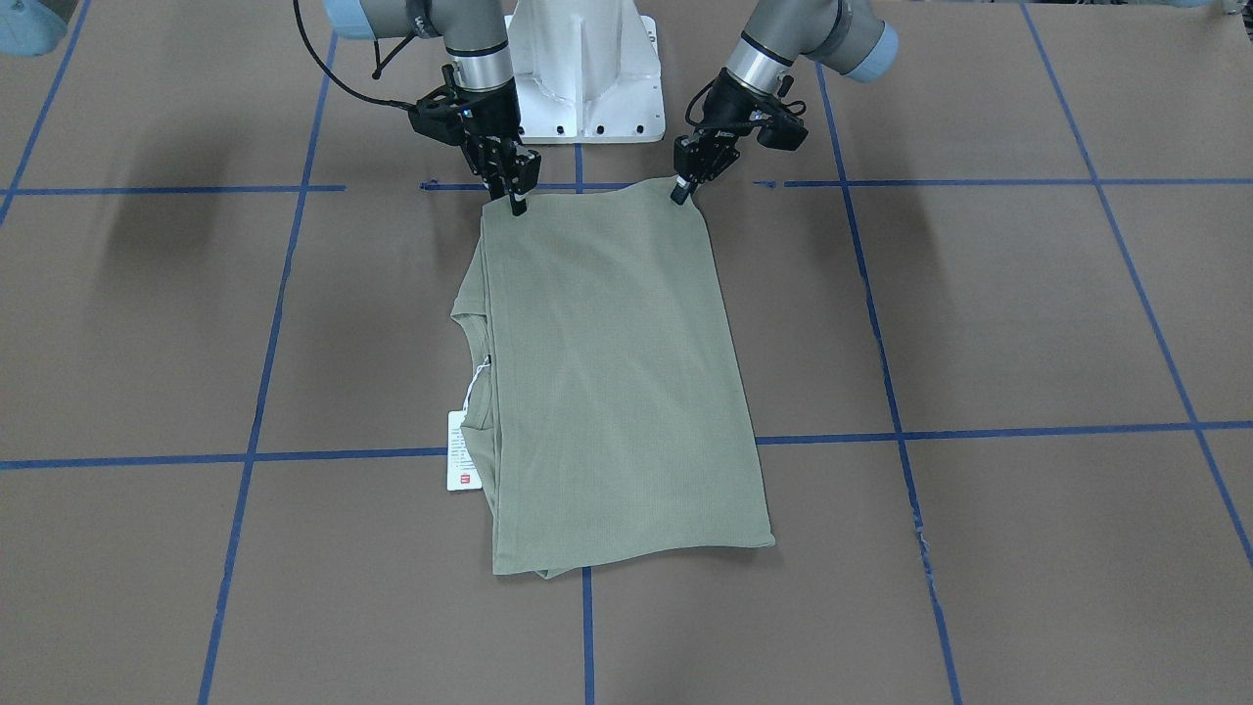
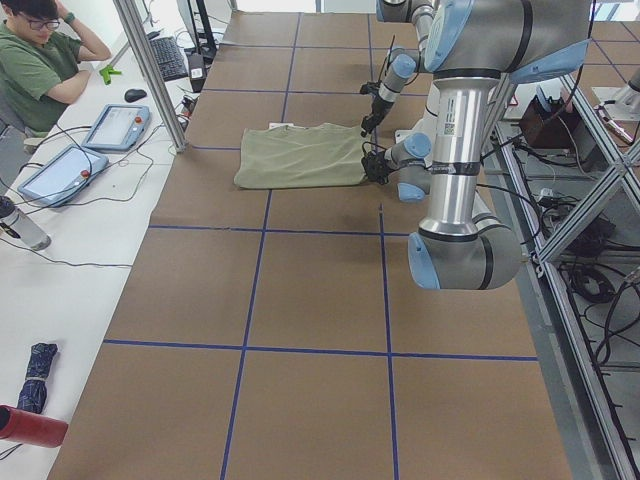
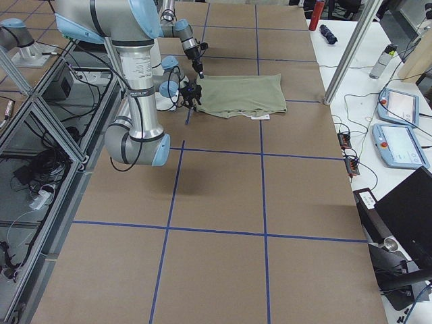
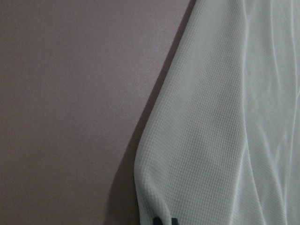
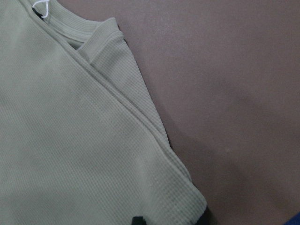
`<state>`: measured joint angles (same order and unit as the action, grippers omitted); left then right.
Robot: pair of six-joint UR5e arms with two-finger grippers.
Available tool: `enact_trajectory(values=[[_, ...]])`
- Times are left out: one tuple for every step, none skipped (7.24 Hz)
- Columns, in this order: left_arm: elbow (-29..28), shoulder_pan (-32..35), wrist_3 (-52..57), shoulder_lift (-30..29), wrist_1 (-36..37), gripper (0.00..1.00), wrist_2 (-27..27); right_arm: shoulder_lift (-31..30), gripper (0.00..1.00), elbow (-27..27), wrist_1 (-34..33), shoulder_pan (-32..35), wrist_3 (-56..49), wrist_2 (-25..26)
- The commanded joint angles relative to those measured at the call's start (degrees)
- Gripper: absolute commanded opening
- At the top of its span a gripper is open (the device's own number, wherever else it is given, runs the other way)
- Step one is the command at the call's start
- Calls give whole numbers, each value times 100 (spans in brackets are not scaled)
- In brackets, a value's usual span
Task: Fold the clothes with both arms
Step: 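Lower both grippers onto the near edge of the folded shirt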
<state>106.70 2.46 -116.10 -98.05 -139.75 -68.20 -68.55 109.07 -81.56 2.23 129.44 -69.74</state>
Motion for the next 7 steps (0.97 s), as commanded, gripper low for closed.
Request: enact_trajectory(values=[[0,0,0,-4,0,0,0,8,0,44,-9,5,-41,66],[0,0,0,5,0,0,0,8,0,70,-1,40,-68,66],[0,0,0,5,0,0,0,9,0,88,-9,49,-68,57],[0,0,0,5,0,0,0,0,0,79,-9,50,-68,57],[0,0,0,5,0,0,0,0,0,79,-9,50,-68,66],[9,0,9,-4,0,0,0,0,0,79,-9,50,-68,66],[183,26,131,13,9,0,-52,8,0,105,-9,58,-68,66]])
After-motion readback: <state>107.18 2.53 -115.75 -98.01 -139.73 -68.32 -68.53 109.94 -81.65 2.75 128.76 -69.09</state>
